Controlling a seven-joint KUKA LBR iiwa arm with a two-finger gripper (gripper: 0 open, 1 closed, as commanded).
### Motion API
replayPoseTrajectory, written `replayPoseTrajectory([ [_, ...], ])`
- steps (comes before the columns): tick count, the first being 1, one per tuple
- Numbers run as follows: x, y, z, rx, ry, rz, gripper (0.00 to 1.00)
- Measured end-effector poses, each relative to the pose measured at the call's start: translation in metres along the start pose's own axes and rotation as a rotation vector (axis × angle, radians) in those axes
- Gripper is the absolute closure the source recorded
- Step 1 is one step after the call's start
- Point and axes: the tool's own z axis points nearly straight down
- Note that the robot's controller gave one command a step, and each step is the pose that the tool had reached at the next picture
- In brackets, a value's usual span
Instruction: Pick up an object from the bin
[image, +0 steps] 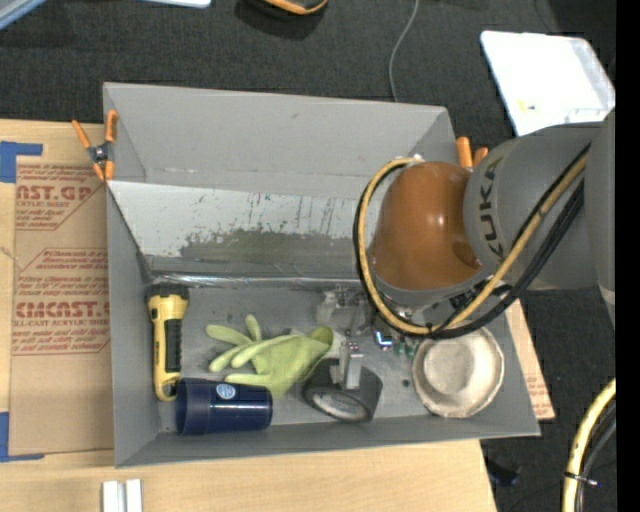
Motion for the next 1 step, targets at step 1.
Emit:
replayPoseTrajectory([
  [1, -0.0018, 0.0000, -0.0042, 0.000, -0.007, 0.000, 0.00],
])
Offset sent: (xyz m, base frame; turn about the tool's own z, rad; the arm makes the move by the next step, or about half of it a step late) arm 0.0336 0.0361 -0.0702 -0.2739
